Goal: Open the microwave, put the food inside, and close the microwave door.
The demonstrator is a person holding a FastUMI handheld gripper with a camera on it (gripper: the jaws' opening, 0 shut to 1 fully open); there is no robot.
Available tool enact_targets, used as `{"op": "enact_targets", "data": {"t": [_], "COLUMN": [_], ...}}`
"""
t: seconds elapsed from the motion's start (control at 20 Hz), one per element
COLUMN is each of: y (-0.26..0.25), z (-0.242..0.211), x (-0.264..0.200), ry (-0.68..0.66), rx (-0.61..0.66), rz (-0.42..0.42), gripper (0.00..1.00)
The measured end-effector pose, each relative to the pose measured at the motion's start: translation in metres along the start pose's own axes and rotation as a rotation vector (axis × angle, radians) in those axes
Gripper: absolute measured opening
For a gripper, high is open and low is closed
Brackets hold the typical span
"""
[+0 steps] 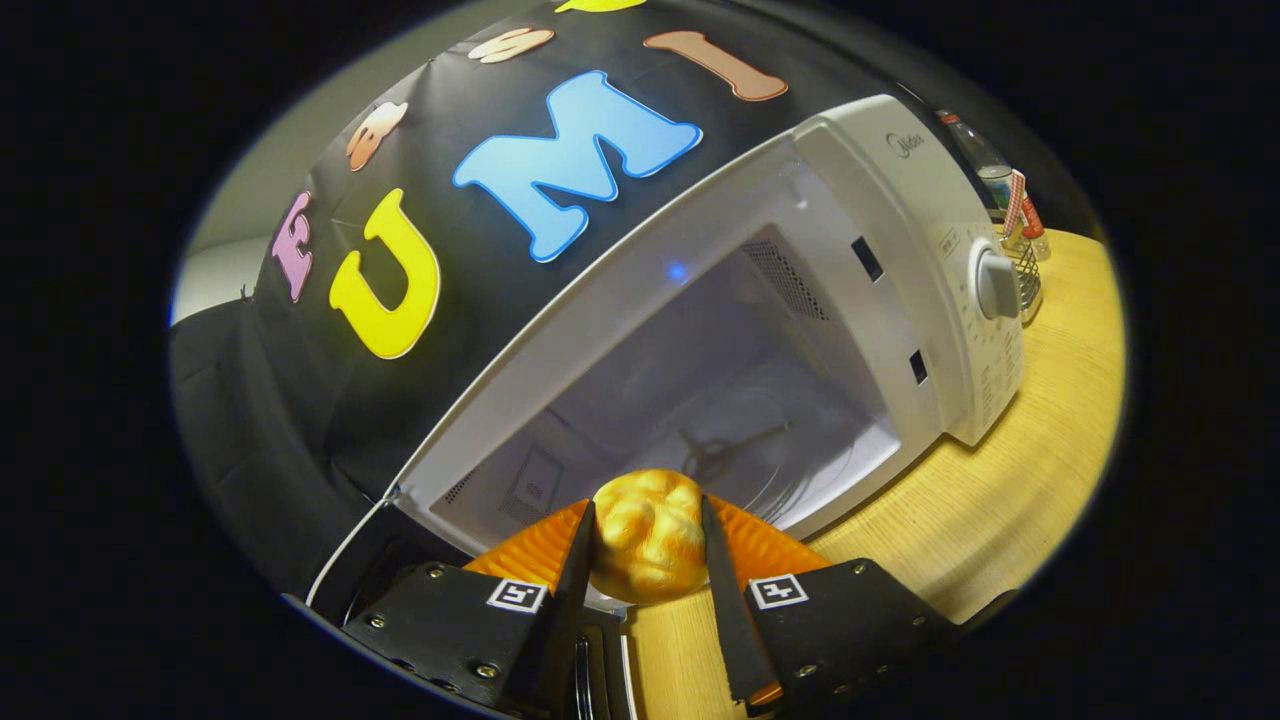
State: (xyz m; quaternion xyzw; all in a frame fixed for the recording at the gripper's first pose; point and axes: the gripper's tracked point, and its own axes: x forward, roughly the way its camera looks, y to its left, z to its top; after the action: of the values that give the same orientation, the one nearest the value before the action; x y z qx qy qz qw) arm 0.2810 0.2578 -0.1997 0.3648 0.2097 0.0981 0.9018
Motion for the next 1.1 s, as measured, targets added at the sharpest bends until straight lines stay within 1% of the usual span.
{"op": "enact_targets", "data": {"t": [0.4,0.55,0.7,0.8,0.85,0.9,0.95,1.1], "y": [-0.020,-0.032,-0.033,-0.033,-0.032,-0.031,-0.029,-0.024], "z": [-0.006,-0.002,-0.003,-0.002,0.001,0.002,0.004,0.009], "x": [0.038,0.047,0.052,0.052,0.050,0.047,0.046,0.033], "ry": [-0.013,-0.032,-0.032,-0.044,-0.052,-0.057,-0.056,-0.044], "rx": [-0.037,-0.071,-0.075,-0.093,-0.106,-0.113,-0.114,-0.122], "rz": [-0.067,-0.115,-0.132,-0.144,-0.149,-0.150,-0.146,-0.136], "gripper": [0.59,0.59,0.59,0.70,0.78,0.85,0.98,0.97]}}
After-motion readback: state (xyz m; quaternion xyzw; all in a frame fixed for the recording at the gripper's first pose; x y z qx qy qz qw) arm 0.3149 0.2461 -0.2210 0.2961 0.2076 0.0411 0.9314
